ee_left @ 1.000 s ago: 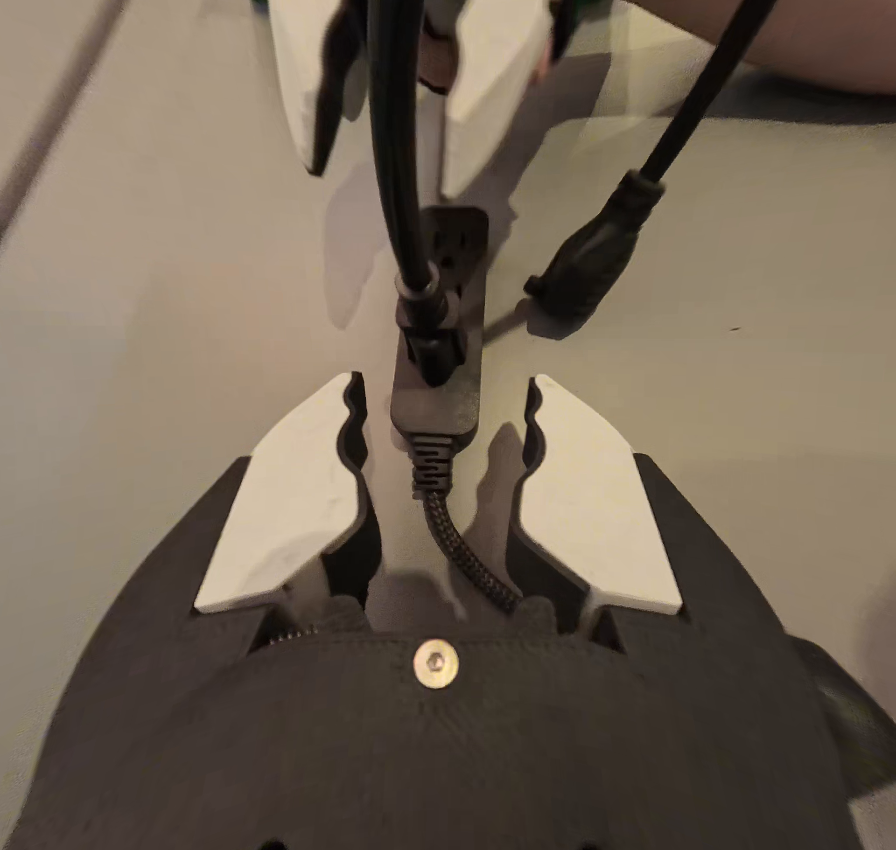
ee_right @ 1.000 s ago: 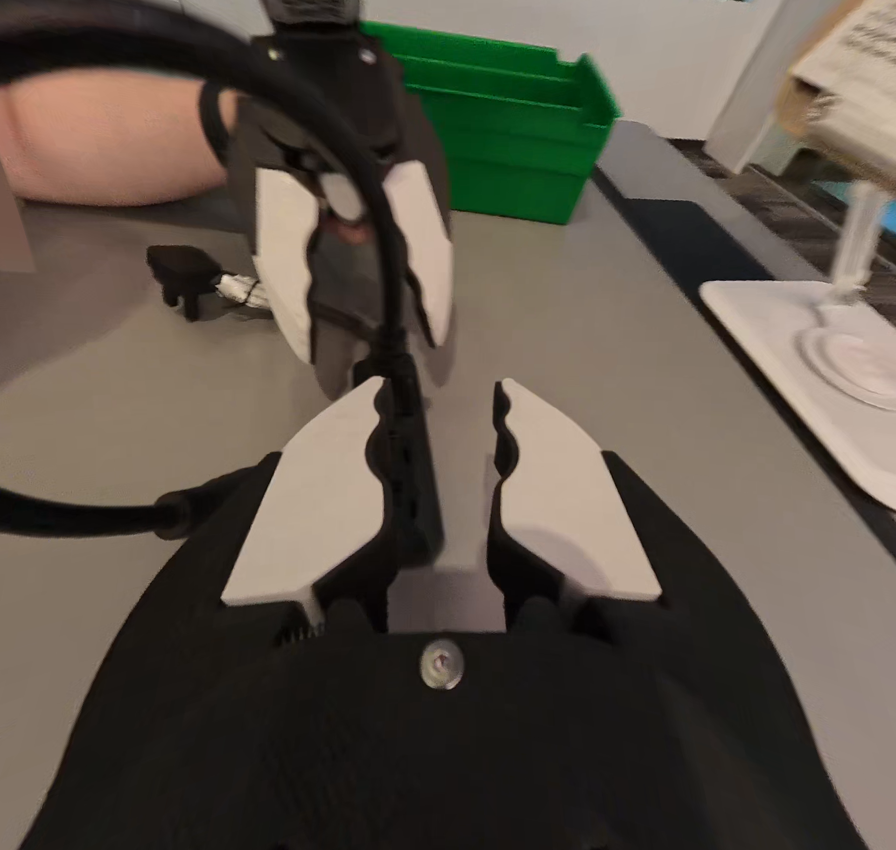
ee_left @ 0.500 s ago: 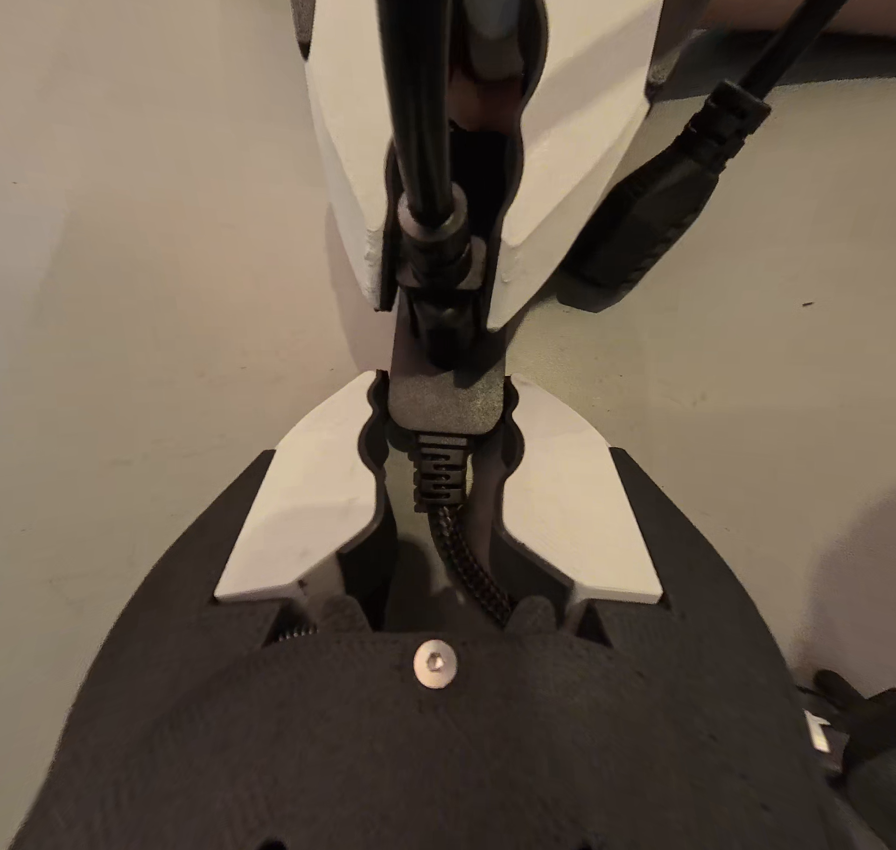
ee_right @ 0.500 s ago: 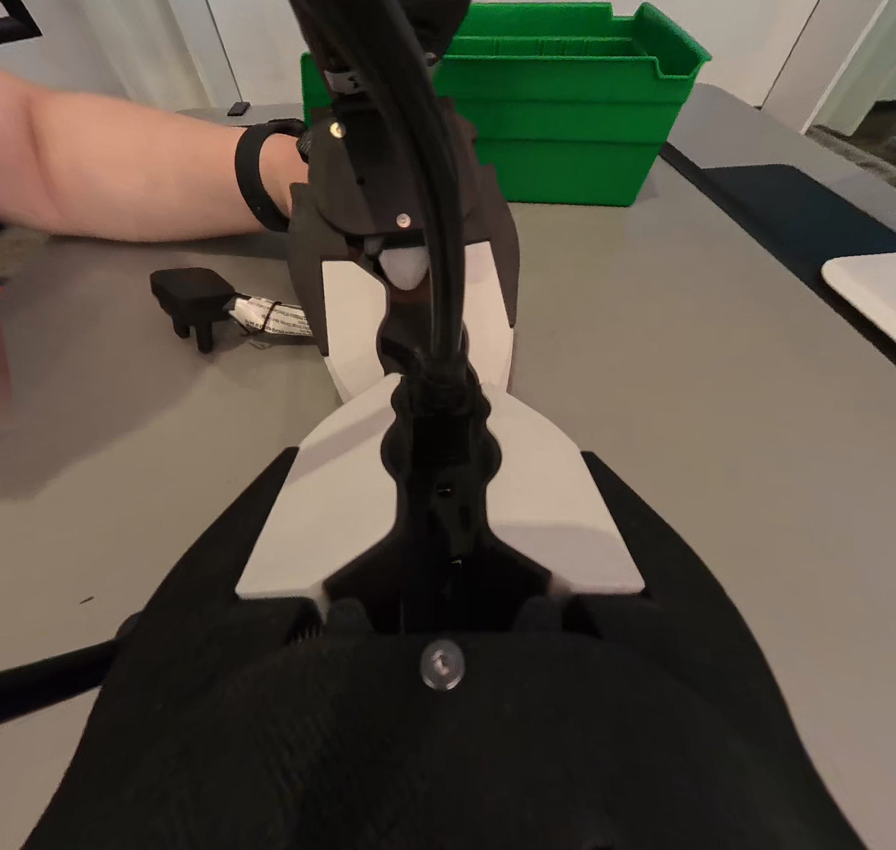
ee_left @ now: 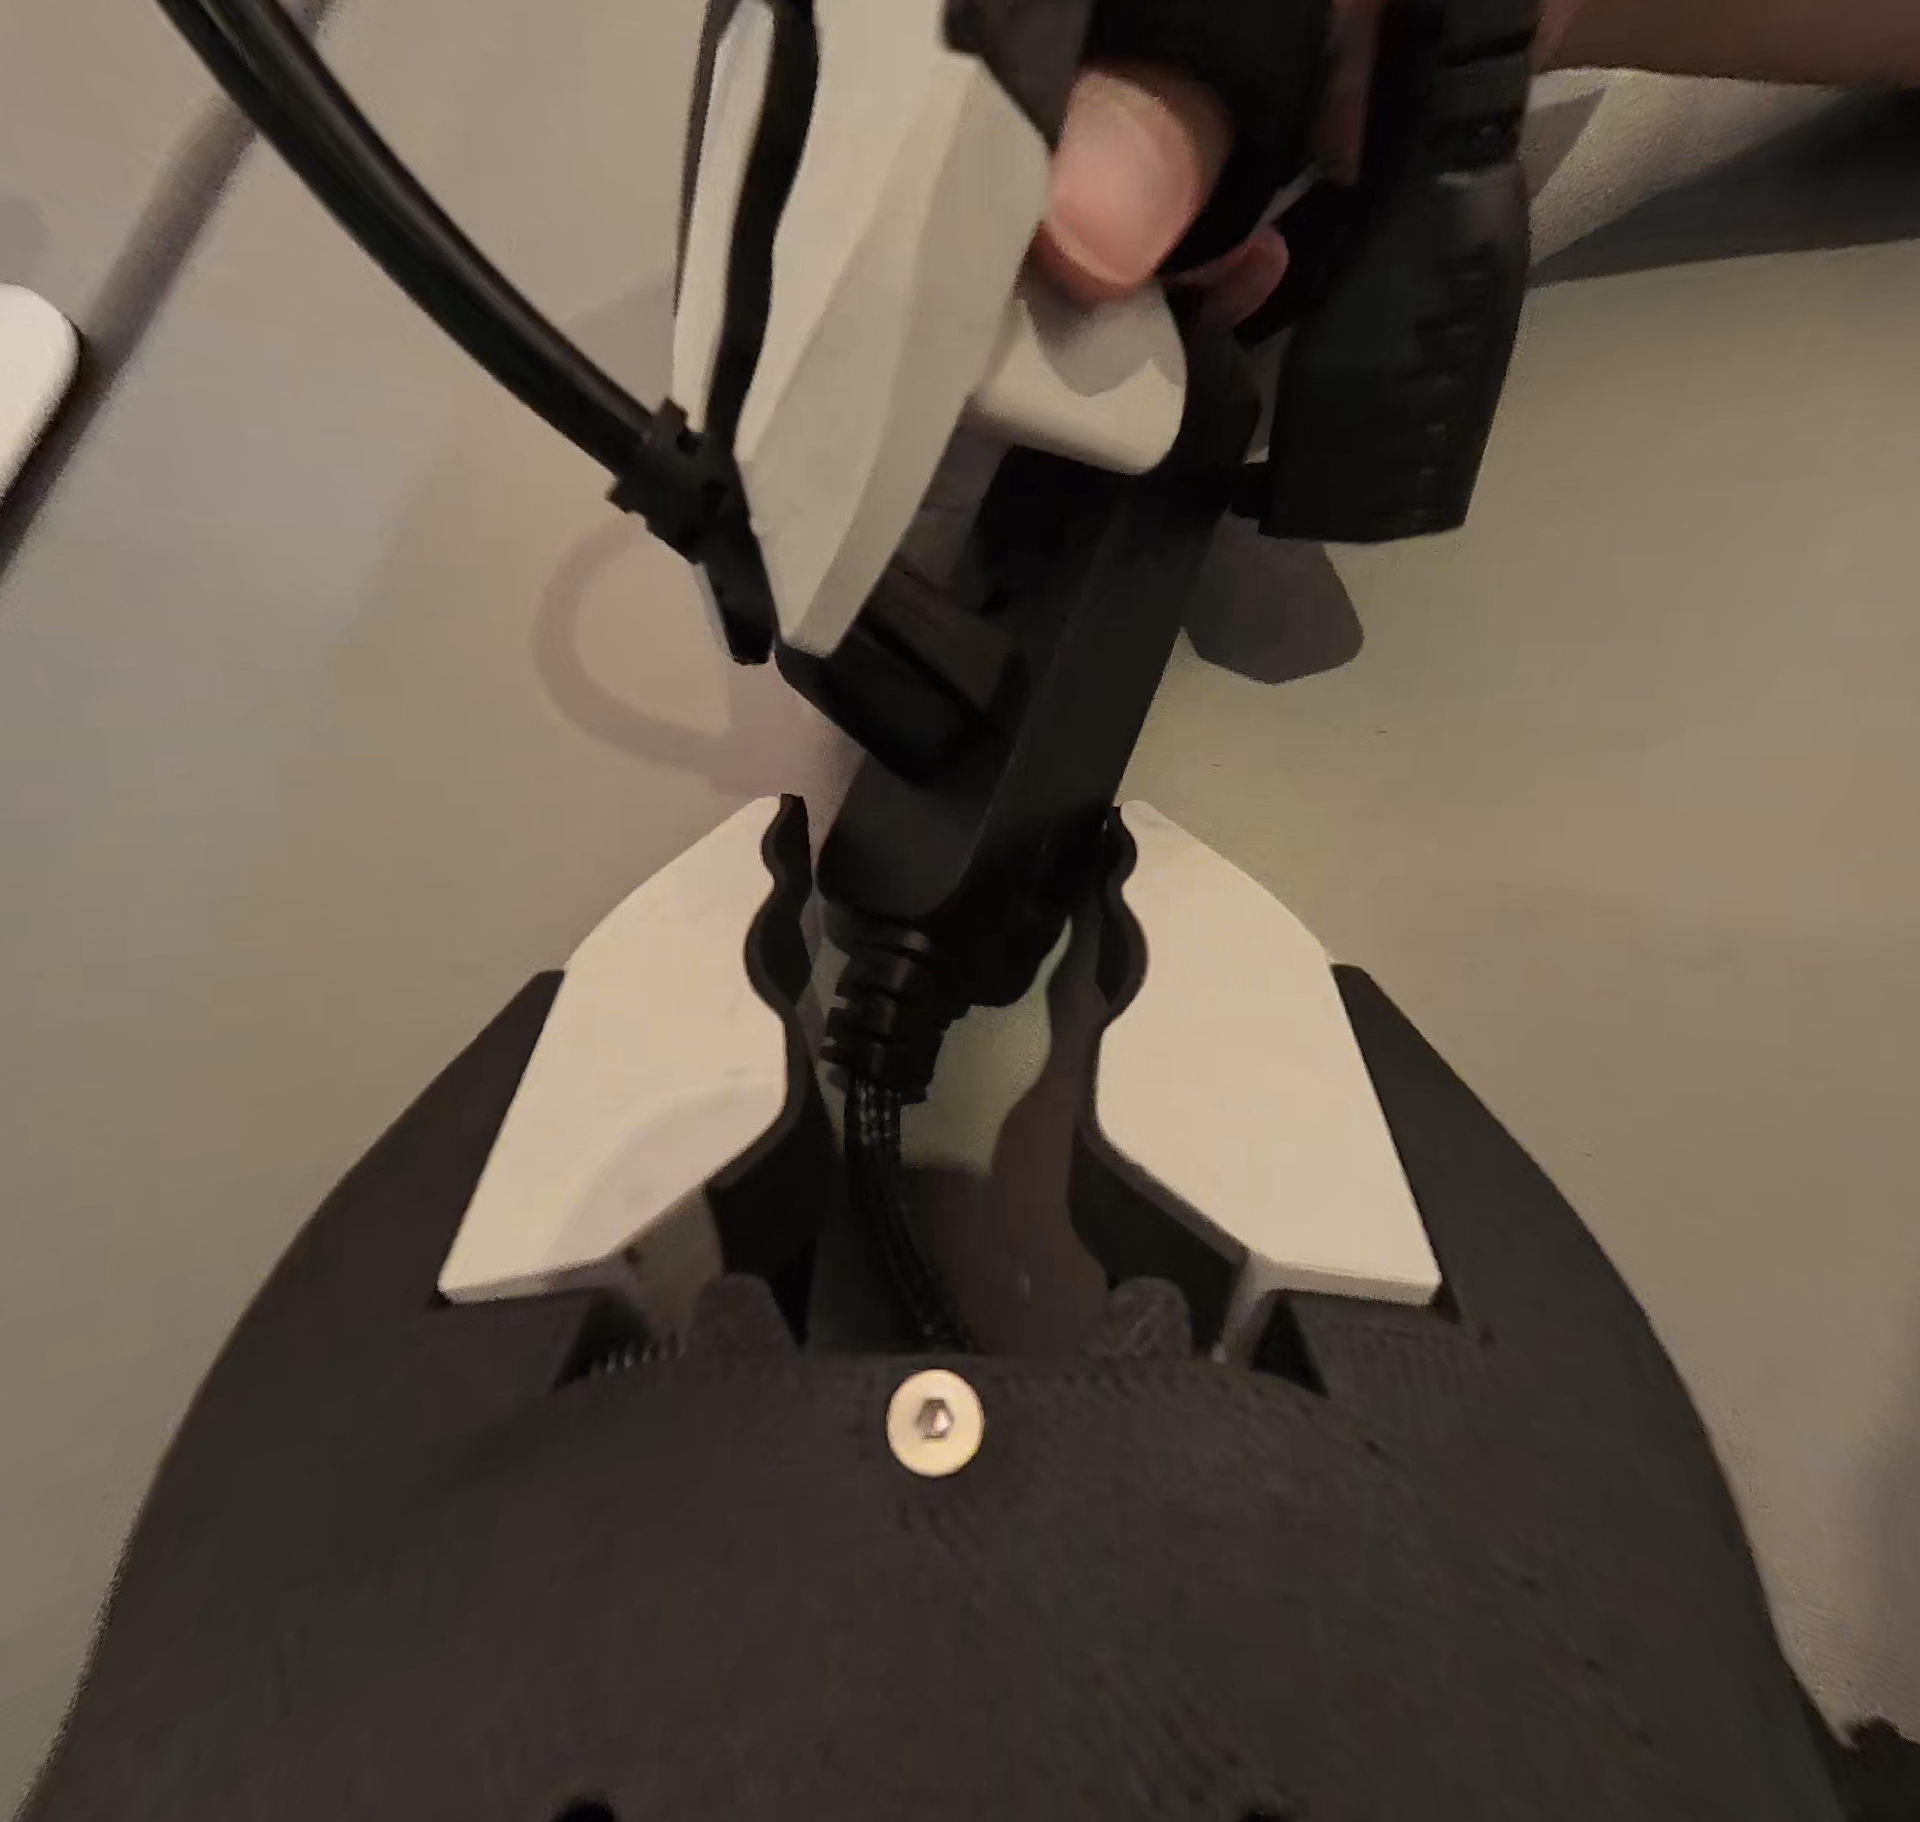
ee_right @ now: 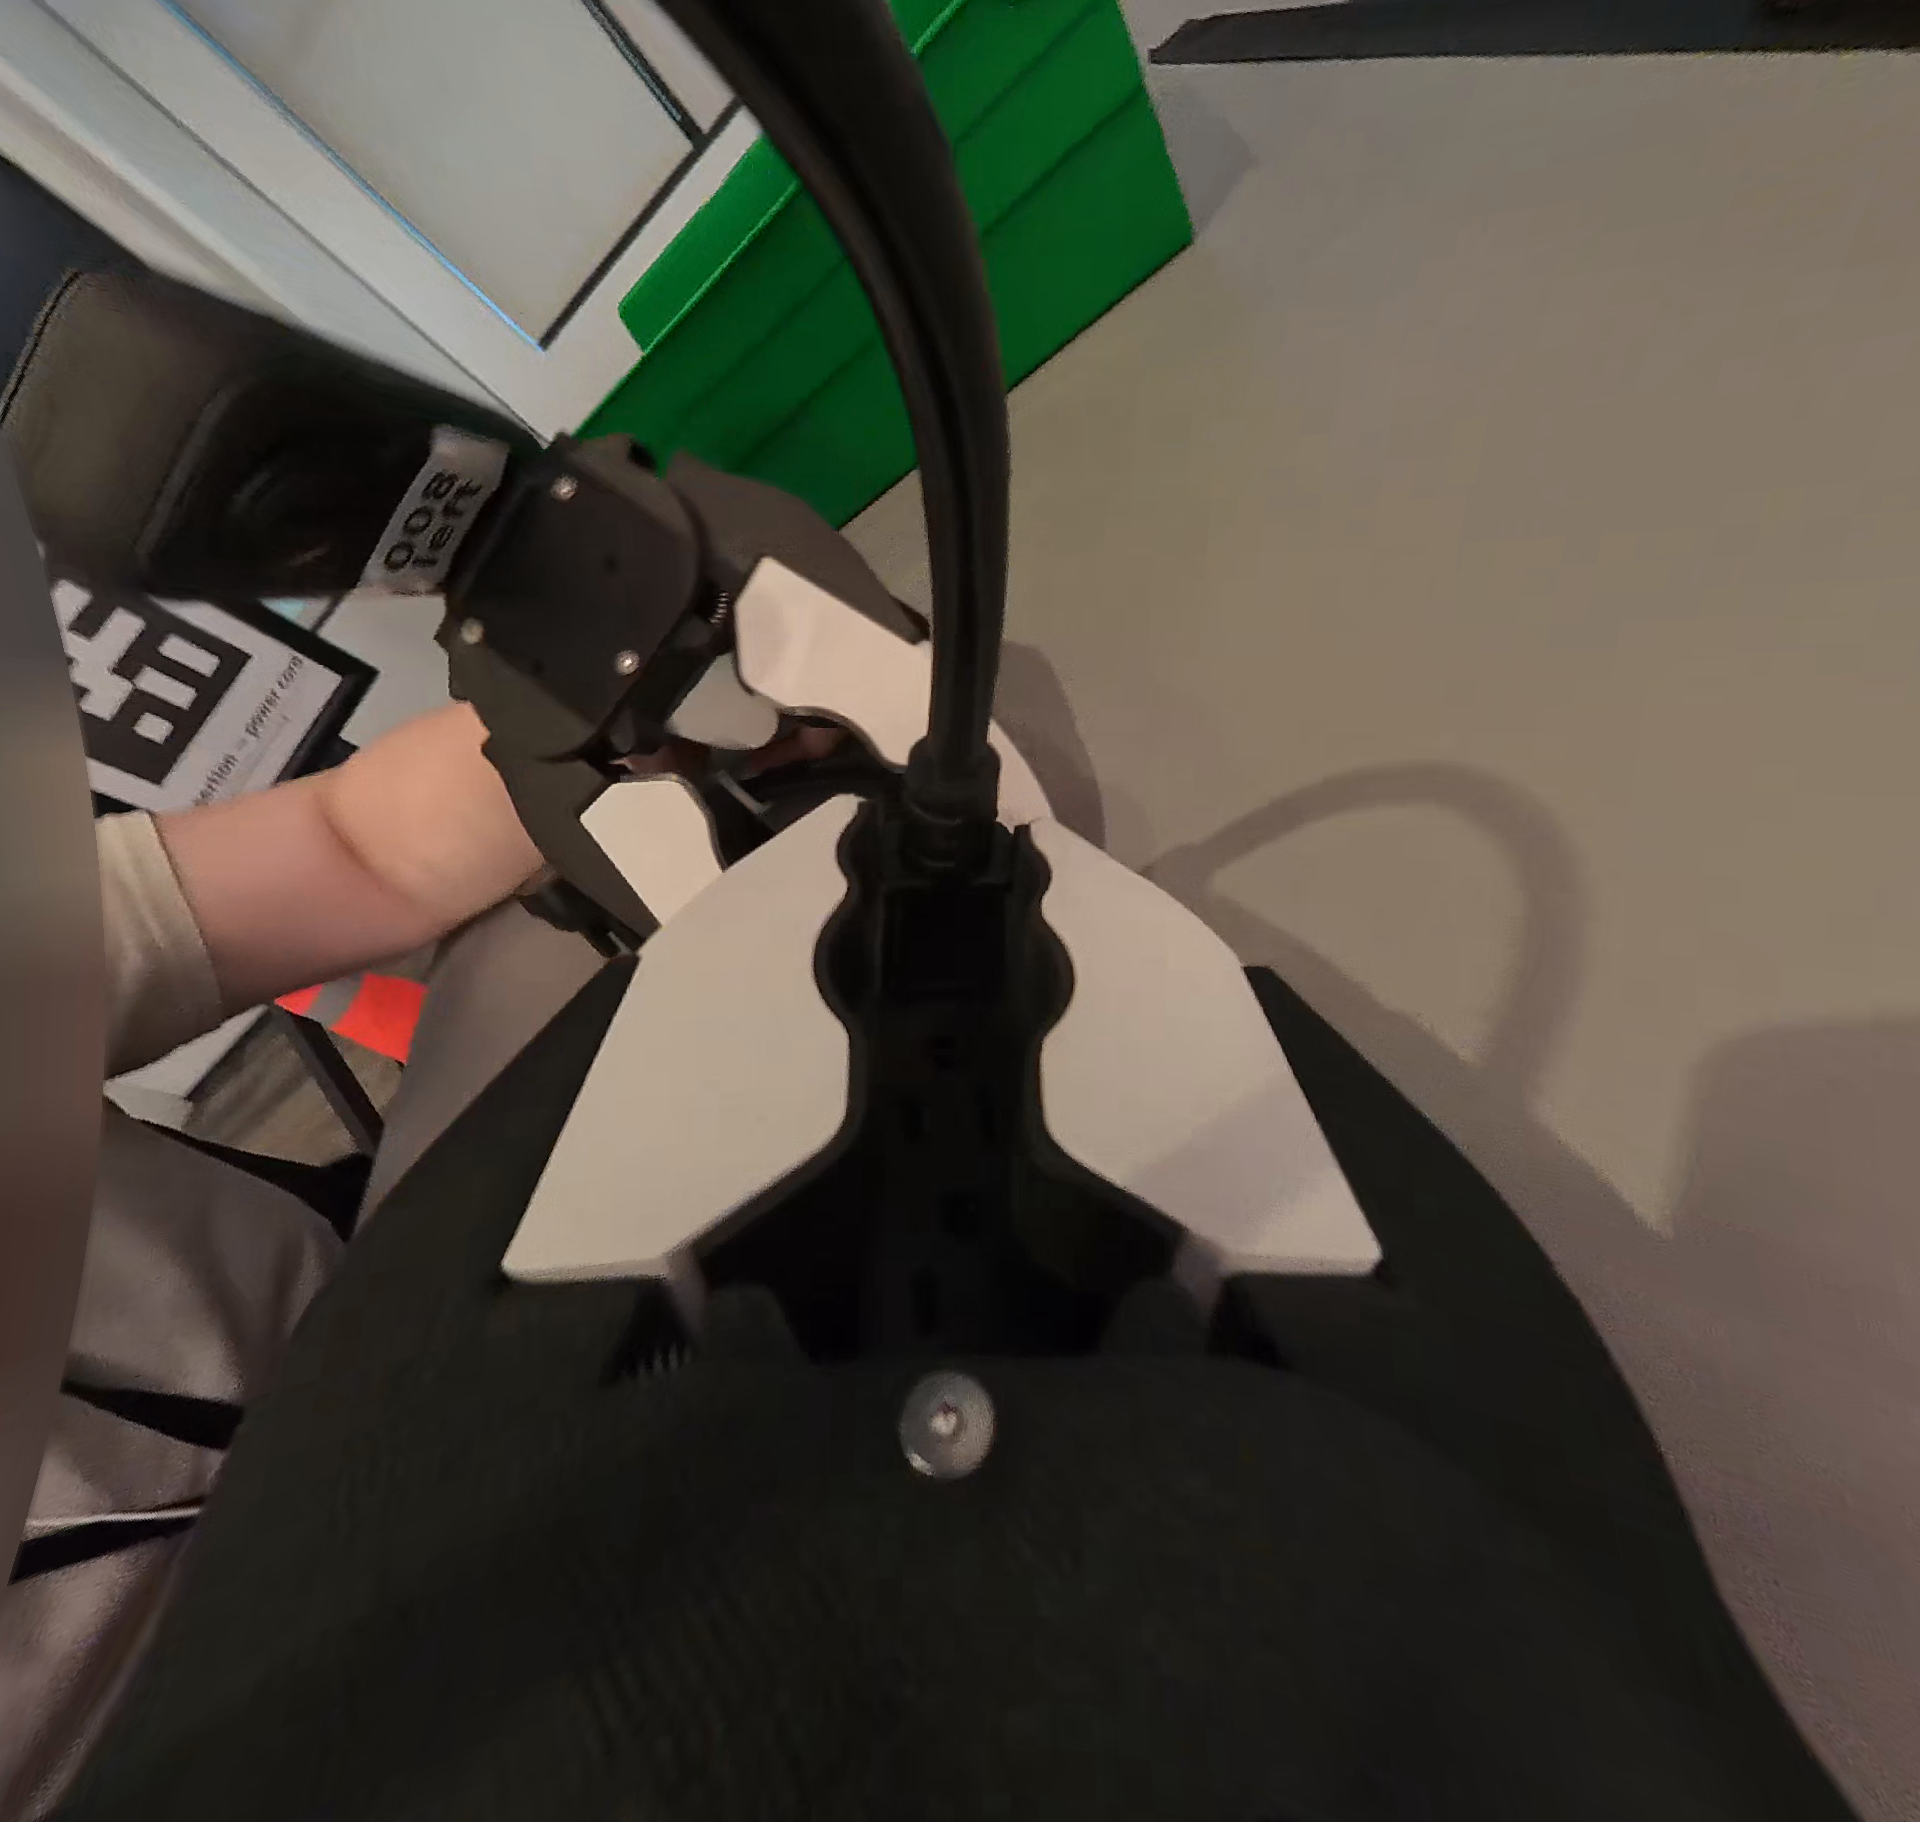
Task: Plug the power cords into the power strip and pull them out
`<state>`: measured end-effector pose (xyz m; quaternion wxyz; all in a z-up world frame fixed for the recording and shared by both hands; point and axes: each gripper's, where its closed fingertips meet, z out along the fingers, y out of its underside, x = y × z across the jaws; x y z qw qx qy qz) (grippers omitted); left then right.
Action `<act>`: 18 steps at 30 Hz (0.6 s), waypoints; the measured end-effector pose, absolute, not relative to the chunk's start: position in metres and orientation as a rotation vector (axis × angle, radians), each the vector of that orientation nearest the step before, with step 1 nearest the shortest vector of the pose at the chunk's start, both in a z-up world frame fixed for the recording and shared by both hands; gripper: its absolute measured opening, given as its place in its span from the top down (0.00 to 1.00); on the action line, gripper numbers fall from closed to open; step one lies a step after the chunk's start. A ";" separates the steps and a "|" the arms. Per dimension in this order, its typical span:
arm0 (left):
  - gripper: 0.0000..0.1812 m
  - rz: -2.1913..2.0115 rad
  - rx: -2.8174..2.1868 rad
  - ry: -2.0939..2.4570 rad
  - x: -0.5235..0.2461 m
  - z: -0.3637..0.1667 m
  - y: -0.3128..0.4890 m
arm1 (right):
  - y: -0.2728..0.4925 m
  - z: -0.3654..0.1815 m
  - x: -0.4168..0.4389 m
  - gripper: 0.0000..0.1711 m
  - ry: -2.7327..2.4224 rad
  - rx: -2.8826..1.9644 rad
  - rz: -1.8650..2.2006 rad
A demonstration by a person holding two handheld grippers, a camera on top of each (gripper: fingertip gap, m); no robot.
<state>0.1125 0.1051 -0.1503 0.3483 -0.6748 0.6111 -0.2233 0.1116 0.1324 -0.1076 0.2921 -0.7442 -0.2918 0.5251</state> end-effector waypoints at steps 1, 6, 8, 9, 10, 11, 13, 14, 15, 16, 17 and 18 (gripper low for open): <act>0.71 -0.532 -1.701 1.590 0.113 -0.148 0.107 | 0.133 -0.108 0.113 0.85 -0.760 -1.994 1.403; 0.80 -0.365 -1.492 1.685 0.116 -0.140 0.099 | 0.132 -0.108 0.115 0.85 -0.741 -2.008 1.418; 0.80 -0.391 -1.533 1.690 0.116 -0.142 0.097 | 0.131 -0.109 0.116 0.85 -0.736 -2.009 1.428; 0.80 -0.400 -1.553 1.681 0.117 -0.143 0.098 | 0.131 -0.109 0.116 0.85 -0.739 -2.003 1.421; 0.79 -0.395 -1.573 1.672 0.117 -0.145 0.099 | 0.131 -0.108 0.116 0.85 -0.747 -1.996 1.404; 0.78 -0.377 -1.583 1.671 0.117 -0.146 0.099 | 0.130 -0.108 0.116 0.85 -0.760 -1.987 1.374; 0.78 -0.331 -1.581 1.683 0.117 -0.147 0.099 | 0.129 -0.108 0.116 0.85 -0.768 -1.966 1.315; 0.78 -0.322 -1.590 1.678 0.118 -0.147 0.099 | 0.129 -0.108 0.116 0.85 -0.756 -1.957 1.293; 0.78 -0.319 -1.599 1.671 0.118 -0.147 0.099 | 0.130 -0.108 0.117 0.85 -0.745 -1.949 1.280; 0.78 -0.323 -1.603 1.667 0.117 -0.148 0.099 | 0.130 -0.108 0.118 0.85 -0.734 -1.948 1.276; 0.78 -0.330 -1.604 1.659 0.117 -0.147 0.099 | 0.130 -0.108 0.118 0.85 -0.726 -1.948 1.278; 0.78 -0.337 -1.605 1.652 0.117 -0.147 0.099 | 0.130 -0.108 0.119 0.85 -0.714 -1.949 1.283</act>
